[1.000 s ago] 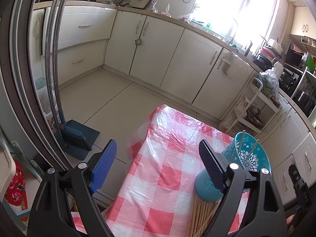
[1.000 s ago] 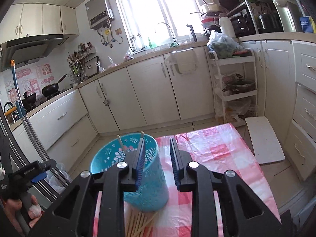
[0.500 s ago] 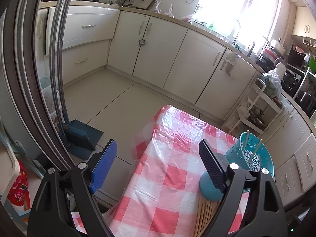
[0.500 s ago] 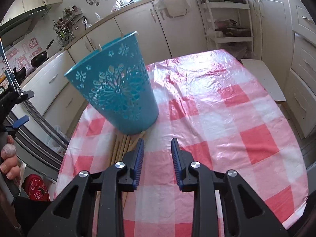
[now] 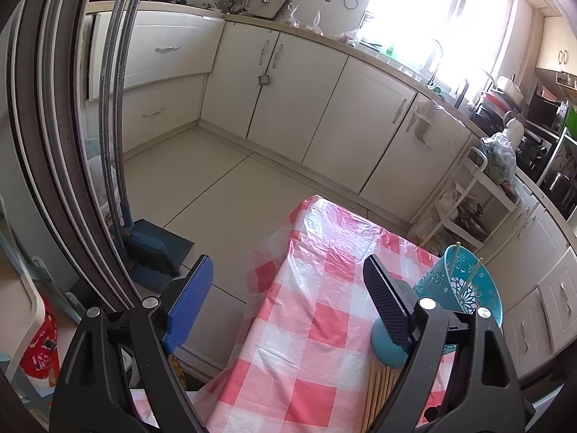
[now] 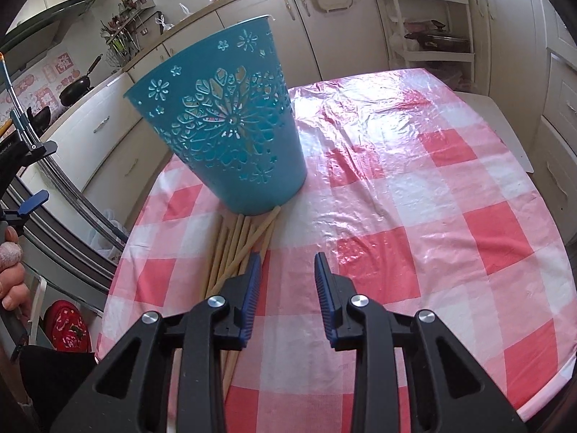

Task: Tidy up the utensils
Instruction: 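Move the open right gripper back down to the sticks beside the basket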

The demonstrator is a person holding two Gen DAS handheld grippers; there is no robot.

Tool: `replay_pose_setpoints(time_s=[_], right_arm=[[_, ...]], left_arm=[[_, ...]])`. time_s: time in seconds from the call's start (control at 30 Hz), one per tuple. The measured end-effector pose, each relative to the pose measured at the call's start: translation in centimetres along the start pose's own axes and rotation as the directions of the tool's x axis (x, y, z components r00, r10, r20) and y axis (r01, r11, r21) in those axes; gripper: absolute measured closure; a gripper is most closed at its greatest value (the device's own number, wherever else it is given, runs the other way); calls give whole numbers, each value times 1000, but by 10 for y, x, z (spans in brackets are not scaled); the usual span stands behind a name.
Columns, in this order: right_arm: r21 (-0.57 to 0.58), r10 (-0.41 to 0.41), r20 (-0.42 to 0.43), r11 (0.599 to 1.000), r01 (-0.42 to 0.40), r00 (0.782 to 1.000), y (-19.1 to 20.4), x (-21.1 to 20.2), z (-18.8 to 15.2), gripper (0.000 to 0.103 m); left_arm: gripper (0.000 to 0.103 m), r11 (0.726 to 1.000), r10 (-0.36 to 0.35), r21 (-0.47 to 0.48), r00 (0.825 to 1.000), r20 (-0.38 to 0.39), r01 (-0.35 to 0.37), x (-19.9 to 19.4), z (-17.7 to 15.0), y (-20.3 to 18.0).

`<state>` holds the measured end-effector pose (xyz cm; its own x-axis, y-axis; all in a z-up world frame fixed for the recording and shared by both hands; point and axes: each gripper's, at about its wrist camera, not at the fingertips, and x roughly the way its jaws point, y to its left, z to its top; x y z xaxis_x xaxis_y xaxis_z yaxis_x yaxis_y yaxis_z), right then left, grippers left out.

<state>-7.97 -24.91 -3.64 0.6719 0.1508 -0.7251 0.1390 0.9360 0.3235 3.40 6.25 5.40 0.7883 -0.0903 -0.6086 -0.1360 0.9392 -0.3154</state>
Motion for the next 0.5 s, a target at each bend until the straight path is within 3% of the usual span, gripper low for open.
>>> replay_pose_setpoints(time_s=[0.5], right_arm=[[18,1,-36,1000,-1,999,-4,6,-5,72]], left_arm=[[22,1000,15,2,1000,-5,-15,0,-1,8]])
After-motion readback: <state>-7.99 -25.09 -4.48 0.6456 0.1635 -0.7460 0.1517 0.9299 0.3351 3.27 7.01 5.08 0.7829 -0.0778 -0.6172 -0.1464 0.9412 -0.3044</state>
